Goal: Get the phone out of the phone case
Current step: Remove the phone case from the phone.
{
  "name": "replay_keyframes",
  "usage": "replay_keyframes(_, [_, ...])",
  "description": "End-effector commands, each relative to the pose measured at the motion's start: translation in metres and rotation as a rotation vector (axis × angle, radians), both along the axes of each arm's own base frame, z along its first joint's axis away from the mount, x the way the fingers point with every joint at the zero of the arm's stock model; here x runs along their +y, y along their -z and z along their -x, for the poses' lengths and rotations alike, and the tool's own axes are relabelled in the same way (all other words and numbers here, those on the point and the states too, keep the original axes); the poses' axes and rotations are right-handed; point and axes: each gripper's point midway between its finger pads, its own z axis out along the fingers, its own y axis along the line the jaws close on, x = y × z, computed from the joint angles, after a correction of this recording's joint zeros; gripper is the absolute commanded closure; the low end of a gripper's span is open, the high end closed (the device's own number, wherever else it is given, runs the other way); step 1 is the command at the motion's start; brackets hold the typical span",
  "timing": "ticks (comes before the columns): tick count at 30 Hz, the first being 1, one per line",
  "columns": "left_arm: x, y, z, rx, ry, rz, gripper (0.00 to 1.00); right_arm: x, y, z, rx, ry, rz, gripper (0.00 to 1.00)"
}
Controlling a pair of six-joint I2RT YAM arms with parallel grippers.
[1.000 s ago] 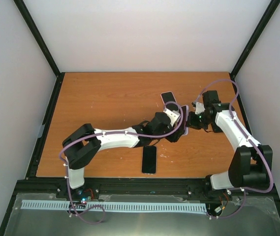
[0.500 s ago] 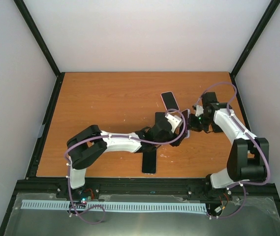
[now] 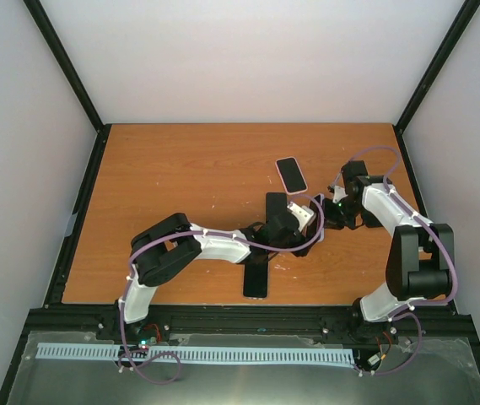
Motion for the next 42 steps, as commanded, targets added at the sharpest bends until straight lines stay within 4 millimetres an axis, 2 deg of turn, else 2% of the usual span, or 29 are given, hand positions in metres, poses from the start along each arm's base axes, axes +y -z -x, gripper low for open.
replay_keyframes(1, [-0.012,-0.001,0.002,-0.028,0.03,-0.017,0.34,0.002,-0.008,-0.008,-0.023,0.012,-0.025,0.97])
replay_keyframes(8, [0.004,0.012,-0.014,-0.097,-0.112,-0.122,0.38,0.006,-0.007,-0.004,-0.003,0.017,-0.056,0.97])
replay_keyframes(13, [0.012,0.014,-0.023,-0.203,-0.187,-0.211,0.42,0.005,-0.002,-0.002,0.029,0.025,-0.077,0.97])
replay_keyframes(19, [0.021,0.016,-0.033,-0.271,-0.246,-0.253,0.53,0.002,0.007,0.0,0.053,0.022,-0.066,0.97])
replay_keyframes(22, [0.023,0.021,-0.039,-0.303,-0.266,-0.283,0.54,0.005,0.009,0.002,0.065,0.015,-0.087,0.97])
replay_keyframes(26, [0.019,0.033,-0.048,-0.373,-0.264,-0.348,0.45,0.007,0.01,0.003,0.072,0.013,-0.095,0.97])
replay_keyframes(28, [0.02,0.037,-0.054,-0.415,-0.276,-0.39,0.46,0.004,0.01,0.001,0.067,0.017,-0.082,0.97])
replay_keyframes(32, [0.018,0.03,-0.058,-0.48,-0.272,-0.394,0.59,0.003,0.009,0.001,0.067,0.022,-0.085,0.97])
replay_keyframes(37, [0.016,0.009,-0.058,-0.525,-0.268,-0.373,0.79,0.0,0.008,-0.001,0.063,0.03,-0.087,0.97])
replay_keyframes(42, [0.018,-0.013,-0.057,-0.563,-0.266,-0.356,0.91,-0.011,0.006,-0.005,0.037,0.046,-0.043,0.97])
